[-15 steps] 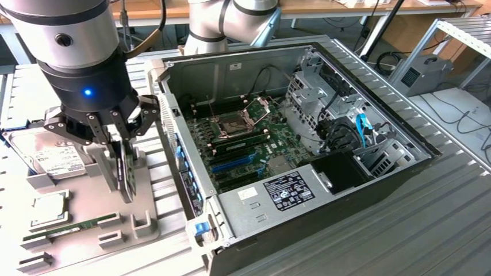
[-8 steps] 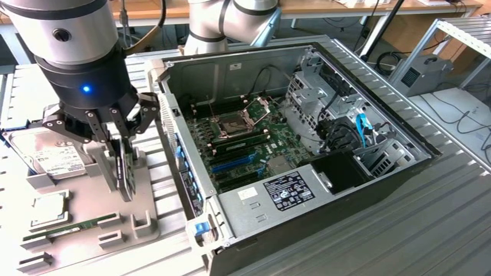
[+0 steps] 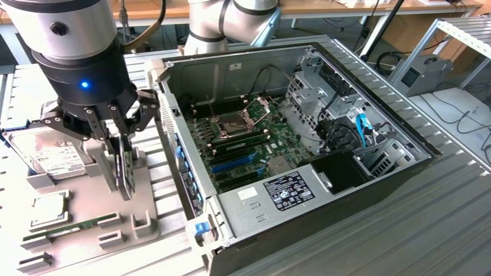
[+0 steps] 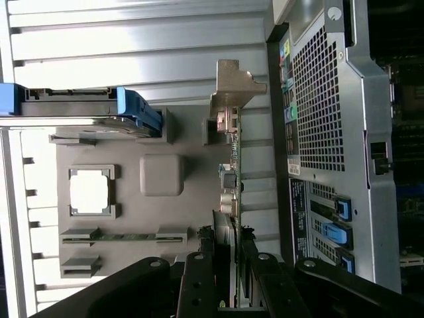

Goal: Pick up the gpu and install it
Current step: 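Pick up the gpu and move the gpu toward the slot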

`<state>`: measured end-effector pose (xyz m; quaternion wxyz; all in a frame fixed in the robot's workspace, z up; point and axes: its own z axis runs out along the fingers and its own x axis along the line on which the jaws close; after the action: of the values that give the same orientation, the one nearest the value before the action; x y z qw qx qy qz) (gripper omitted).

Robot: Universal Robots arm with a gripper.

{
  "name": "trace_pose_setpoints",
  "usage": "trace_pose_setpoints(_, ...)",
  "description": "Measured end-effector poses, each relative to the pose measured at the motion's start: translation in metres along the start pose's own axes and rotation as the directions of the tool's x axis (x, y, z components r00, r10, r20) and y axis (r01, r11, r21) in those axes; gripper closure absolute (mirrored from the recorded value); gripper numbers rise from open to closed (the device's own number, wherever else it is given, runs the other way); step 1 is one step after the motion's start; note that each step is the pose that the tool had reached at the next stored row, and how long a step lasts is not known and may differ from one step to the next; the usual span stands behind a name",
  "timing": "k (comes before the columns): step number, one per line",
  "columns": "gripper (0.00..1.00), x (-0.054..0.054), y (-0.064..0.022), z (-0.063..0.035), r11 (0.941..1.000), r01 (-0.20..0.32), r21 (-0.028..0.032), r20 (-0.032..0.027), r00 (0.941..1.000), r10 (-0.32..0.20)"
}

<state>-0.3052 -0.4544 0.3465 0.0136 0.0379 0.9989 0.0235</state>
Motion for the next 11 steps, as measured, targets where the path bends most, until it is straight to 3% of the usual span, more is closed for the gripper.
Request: trace_pose_setpoints(11, 0.74, -0.0002, 0.0004, -0.0084, 1.0, 0.0, -0.0001, 0.0001, 1.0, 0.0)
